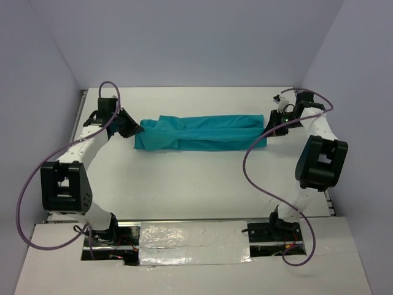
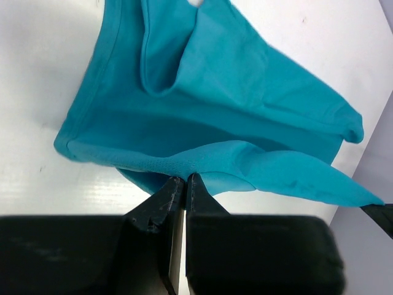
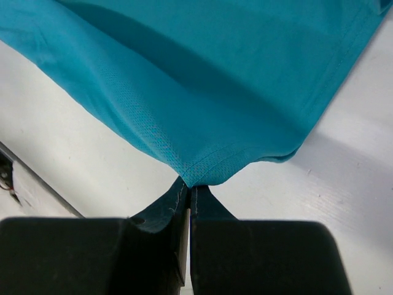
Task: Fold and stack the t-shirts
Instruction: Fold the other side of the tshirt into a rectangle
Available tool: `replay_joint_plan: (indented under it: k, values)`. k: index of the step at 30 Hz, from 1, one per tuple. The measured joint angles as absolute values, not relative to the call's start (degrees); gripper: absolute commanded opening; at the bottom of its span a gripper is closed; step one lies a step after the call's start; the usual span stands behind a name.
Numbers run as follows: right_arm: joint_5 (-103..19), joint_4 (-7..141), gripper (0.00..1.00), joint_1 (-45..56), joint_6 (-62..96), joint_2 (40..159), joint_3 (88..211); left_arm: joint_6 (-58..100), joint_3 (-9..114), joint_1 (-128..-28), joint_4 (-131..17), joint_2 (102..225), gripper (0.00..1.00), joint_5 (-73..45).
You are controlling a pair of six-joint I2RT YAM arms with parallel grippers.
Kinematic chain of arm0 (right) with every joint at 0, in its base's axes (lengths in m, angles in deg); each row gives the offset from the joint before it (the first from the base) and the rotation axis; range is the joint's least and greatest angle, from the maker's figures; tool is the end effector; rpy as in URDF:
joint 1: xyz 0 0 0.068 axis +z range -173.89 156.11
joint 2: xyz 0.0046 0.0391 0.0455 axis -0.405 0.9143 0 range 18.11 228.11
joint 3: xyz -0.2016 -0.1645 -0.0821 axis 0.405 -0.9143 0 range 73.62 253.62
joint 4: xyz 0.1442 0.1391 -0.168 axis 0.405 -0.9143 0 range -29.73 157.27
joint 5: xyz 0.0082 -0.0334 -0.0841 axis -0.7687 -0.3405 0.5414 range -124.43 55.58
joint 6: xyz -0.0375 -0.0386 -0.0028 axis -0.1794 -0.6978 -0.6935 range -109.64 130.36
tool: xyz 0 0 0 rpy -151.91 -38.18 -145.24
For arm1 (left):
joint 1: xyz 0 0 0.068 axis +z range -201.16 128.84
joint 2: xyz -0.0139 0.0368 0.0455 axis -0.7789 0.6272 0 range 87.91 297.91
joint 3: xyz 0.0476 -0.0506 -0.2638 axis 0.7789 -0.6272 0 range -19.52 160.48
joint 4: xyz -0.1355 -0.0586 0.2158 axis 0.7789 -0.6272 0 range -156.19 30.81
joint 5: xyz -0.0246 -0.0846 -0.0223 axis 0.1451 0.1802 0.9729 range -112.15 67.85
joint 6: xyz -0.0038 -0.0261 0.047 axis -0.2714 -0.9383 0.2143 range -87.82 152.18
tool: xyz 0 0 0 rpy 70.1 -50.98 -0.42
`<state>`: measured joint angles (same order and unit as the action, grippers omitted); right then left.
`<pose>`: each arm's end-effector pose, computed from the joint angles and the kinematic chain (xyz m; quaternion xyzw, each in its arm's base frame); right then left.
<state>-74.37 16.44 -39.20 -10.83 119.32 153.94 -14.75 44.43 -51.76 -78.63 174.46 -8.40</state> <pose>0.3469 -0.0712 0.2450 -0.1018 0.9239 0.2736 0.2473 0.3338 -0.0120 0.2656 -0.3121 0.8531 -0.2628 0.3252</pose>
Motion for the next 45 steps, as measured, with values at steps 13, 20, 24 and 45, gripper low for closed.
replay_joint_plan:
  k: [13,20,24,45]
  values:
    - [-72.7,21.7,0.0,-37.6,-2.4,129.4,162.2,-16.1,59.2,-49.7,-78.5,192.7,0.0,-5.3]
    - [-71.7,23.4,0.0,-37.2,-0.8,132.5,163.3,-16.0,65.1,-49.6,-80.1,200.1,0.0,-5.3]
    - [-70.9,24.3,0.0,-37.1,0.1,133.1,163.3,-15.9,68.1,-49.5,-81.2,203.4,0.0,-5.3]
    - [-66.2,26.2,0.0,-36.8,1.6,133.5,163.3,-15.8,79.0,-49.4,-83.5,211.2,0.0,-4.7]
